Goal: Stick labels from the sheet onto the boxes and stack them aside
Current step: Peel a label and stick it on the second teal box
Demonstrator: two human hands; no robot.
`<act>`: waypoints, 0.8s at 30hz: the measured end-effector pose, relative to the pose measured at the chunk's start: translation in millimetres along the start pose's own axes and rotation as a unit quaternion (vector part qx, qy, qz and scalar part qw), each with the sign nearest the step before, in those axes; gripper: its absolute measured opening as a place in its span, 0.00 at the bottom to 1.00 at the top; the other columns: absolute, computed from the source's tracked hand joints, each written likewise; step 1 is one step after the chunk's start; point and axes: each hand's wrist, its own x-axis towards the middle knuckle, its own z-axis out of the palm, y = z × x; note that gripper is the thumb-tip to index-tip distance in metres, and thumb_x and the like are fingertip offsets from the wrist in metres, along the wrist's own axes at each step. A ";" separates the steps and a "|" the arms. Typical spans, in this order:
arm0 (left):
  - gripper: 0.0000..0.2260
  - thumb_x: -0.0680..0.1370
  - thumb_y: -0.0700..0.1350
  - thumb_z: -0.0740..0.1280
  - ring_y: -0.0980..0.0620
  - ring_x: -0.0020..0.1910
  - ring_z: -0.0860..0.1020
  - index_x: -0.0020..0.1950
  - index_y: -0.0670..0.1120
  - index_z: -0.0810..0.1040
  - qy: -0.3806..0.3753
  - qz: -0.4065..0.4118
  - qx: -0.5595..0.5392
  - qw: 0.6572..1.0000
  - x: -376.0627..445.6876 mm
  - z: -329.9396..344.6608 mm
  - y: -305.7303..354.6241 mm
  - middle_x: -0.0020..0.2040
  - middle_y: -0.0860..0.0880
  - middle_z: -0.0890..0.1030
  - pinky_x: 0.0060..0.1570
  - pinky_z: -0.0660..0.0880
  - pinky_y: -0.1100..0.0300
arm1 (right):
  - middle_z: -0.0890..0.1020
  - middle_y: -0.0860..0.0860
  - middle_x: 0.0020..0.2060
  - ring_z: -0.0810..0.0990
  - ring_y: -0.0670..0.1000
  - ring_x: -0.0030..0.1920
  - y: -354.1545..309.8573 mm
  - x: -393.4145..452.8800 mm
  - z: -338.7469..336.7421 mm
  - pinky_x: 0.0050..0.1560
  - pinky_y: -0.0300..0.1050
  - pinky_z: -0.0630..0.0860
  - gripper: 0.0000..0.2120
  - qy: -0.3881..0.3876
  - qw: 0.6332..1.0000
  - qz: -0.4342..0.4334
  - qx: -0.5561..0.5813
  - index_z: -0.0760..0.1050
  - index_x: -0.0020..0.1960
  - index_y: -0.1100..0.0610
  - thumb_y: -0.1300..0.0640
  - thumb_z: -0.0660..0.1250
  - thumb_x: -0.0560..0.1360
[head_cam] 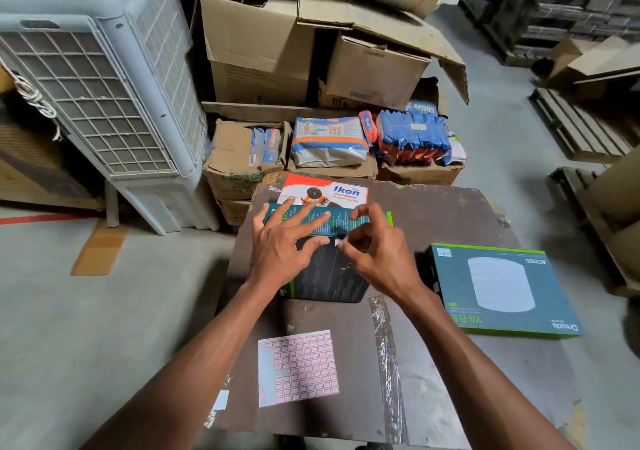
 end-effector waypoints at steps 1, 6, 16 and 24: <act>0.21 0.78 0.62 0.68 0.47 0.78 0.65 0.71 0.65 0.74 -0.002 -0.001 -0.001 1.000 0.3 -0.1 -0.3 0.74 0.57 0.72 0.76 0.52 0.43 | 0.86 0.50 0.42 0.84 0.49 0.40 0.1 2.3 1.4 0.40 0.44 0.83 0.14 -0.004 1.000 -0.002 -0.020 0.72 0.58 0.54 0.57 0.74 0.77; 0.21 0.78 0.63 0.66 0.48 0.78 0.65 0.71 0.65 0.74 -0.003 0.001 -0.005 1.000 -0.9 2.3 -2.5 0.75 0.57 0.72 0.76 0.52 0.43 | 0.86 0.50 0.47 0.82 0.46 0.44 1.2 12.4 5.2 0.46 0.44 0.83 0.05 -0.015 0.991 -0.050 -0.121 0.84 0.53 0.55 0.59 0.73 0.77; 0.21 0.78 0.63 0.64 0.48 0.78 0.64 0.71 0.65 0.74 -0.014 -0.005 -0.009 1.000 0.7 0.9 -2.6 0.75 0.57 0.71 0.77 0.51 0.43 | 0.84 0.51 0.48 0.81 0.48 0.45 5.0 21.3 9.5 0.46 0.48 0.83 0.08 -0.033 0.982 -0.088 -0.166 0.84 0.57 0.54 0.60 0.71 0.78; 0.19 0.77 0.57 0.64 0.48 0.78 0.65 0.67 0.59 0.80 -0.020 -0.001 -0.019 1.000 2.6 -2.3 -2.9 0.75 0.58 0.71 0.76 0.53 0.40 | 0.85 0.53 0.44 0.82 0.50 0.40 -1.2 23.4 13.4 0.38 0.43 0.79 0.20 -0.045 0.980 -0.084 -0.173 0.71 0.66 0.52 0.61 0.72 0.77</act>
